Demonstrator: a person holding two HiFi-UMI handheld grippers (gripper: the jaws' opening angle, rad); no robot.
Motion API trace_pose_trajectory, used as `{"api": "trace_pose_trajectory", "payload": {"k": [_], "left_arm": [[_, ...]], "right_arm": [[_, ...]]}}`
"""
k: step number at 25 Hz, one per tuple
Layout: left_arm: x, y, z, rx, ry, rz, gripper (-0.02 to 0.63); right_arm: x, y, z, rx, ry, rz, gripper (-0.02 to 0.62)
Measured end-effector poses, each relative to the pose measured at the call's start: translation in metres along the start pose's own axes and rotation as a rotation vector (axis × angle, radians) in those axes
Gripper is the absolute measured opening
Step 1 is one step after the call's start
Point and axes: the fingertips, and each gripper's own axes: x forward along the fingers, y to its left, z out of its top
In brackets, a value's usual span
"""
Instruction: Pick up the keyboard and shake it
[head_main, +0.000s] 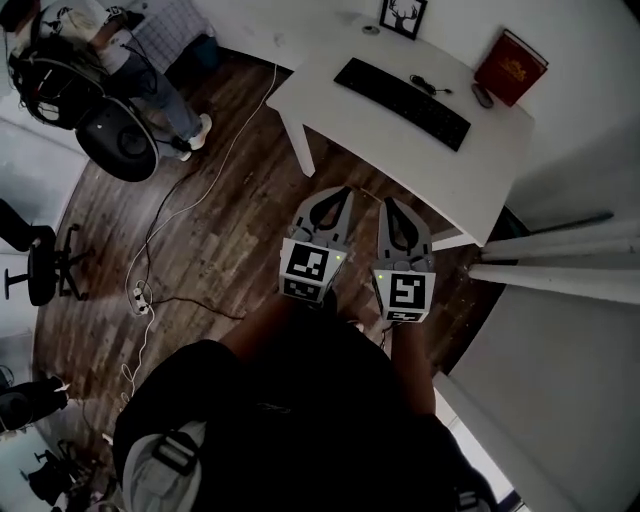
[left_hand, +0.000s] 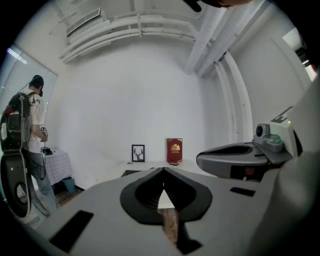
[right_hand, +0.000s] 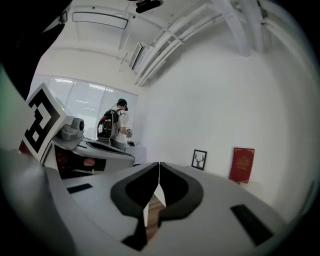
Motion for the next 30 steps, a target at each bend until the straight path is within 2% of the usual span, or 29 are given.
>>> {"api": "trace_pose_trajectory", "payload": {"k": [4,9,14,16,21,30], "left_arm": [[0.005,0.031,-0.006,-0.032,0.022,0.047,0.003],[0.026,0.062,-0.012,-0.085,0.049,0.059,0.003],[0.054,0.108,-0.018,-0.122,0.058,0.101,0.003],[0.066,0.121,-0.028,-0.144,0.092,0.082,0.003],[0.102,0.147,-0.034,-0.173,0.156,-0.029,0.003],[0.155,0.206,-0.033,-0.155,0.217,-0.087,0.003]], "right_arm": [[0.031,0.019,0.003,-0.027,0.02,0.083,0.021],[0.068,0.036,0.005,-0.045,0.05,0.168,0.021],[0.113,0.04,-0.013,-0.071,0.12,0.237,0.021],[0.132,0.041,-0.02,-0.075,0.144,0.254,0.021],[0.186,0.039,-0.021,-0.075,0.187,0.264,0.021],[0.256,0.023,-0.024,-0.025,0.261,0.238,0.021]]}}
